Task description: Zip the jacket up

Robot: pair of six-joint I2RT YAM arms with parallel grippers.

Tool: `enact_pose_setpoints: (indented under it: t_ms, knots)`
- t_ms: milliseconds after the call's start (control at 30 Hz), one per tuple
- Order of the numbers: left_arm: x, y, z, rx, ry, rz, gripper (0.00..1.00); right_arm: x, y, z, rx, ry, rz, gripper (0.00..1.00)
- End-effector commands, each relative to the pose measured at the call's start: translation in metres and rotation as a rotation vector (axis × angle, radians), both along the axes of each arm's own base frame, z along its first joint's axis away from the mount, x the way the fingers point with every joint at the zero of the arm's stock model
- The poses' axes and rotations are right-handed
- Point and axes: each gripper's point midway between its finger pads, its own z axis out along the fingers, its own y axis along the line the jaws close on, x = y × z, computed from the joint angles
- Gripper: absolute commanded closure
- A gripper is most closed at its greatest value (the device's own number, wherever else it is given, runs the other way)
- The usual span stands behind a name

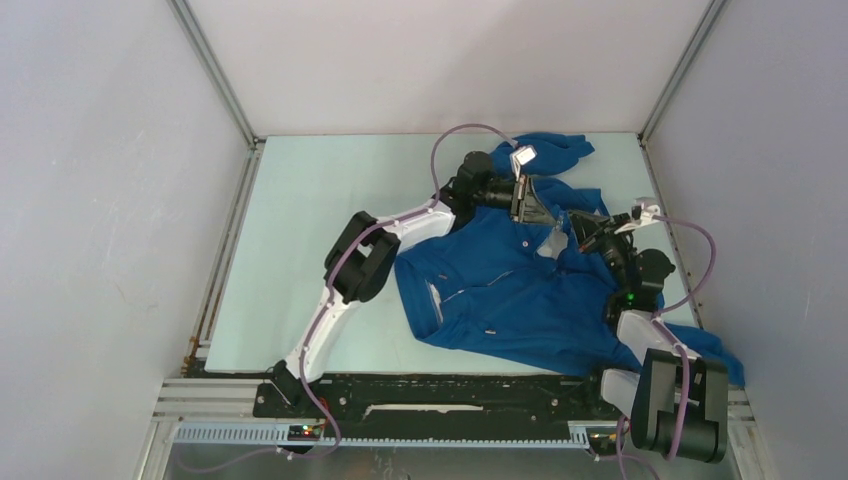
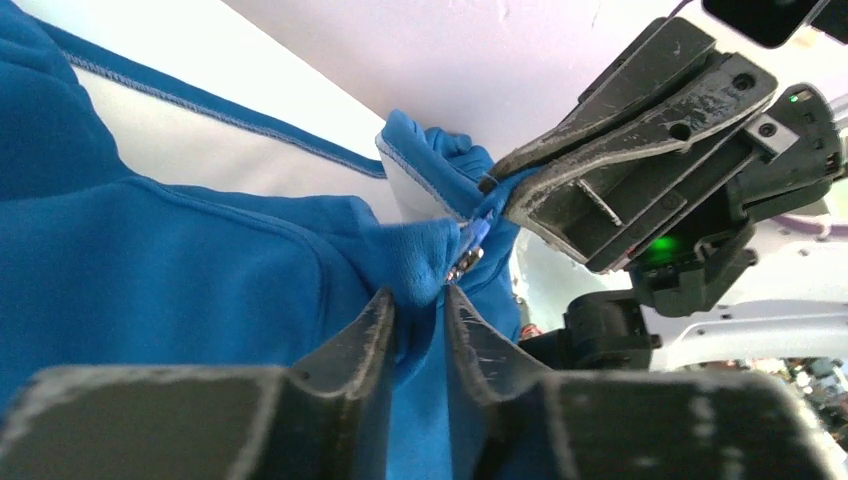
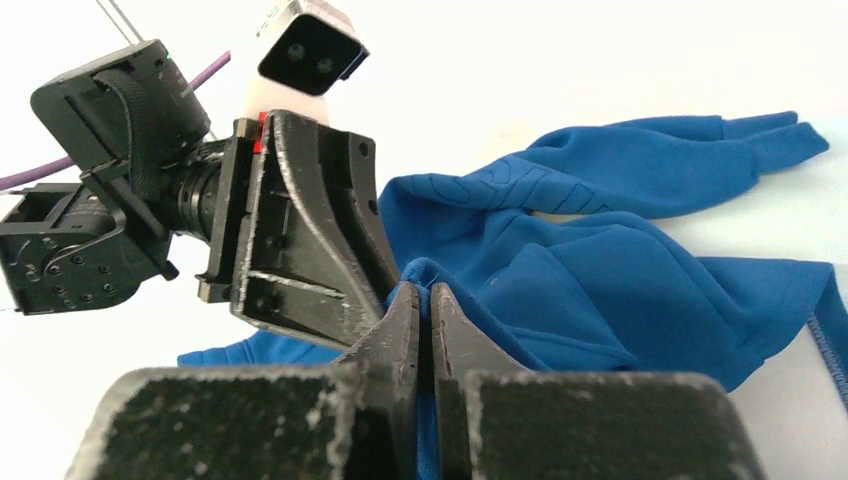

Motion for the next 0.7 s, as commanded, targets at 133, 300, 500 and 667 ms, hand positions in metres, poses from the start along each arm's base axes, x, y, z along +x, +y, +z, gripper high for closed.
enact_pose_setpoints:
  t_ms: [133, 300, 500, 667]
  knots:
    - [0.018, 0.047, 0.068, -0.054, -0.042, 0.161, 0.55, -0.007, -0.007, 0.039, -0.001, -0.150, 0.020, 1.00]
    - [-0.007, 0.065, 0.092, -0.137, 0.044, 0.198, 0.44, -0.008, -0.012, 0.048, 0.057, -0.170, 0.024, 1.00]
    - [-0.053, 0.061, 0.102, -0.274, 0.232, 0.207, 0.31, -0.010, -0.011, 0.047, 0.084, -0.156, 0.022, 1.00]
    - [-0.059, 0.045, 0.099, -0.360, 0.445, 0.233, 0.39, -0.017, -0.006, 0.050, 0.054, -0.174, 0.040, 1.00]
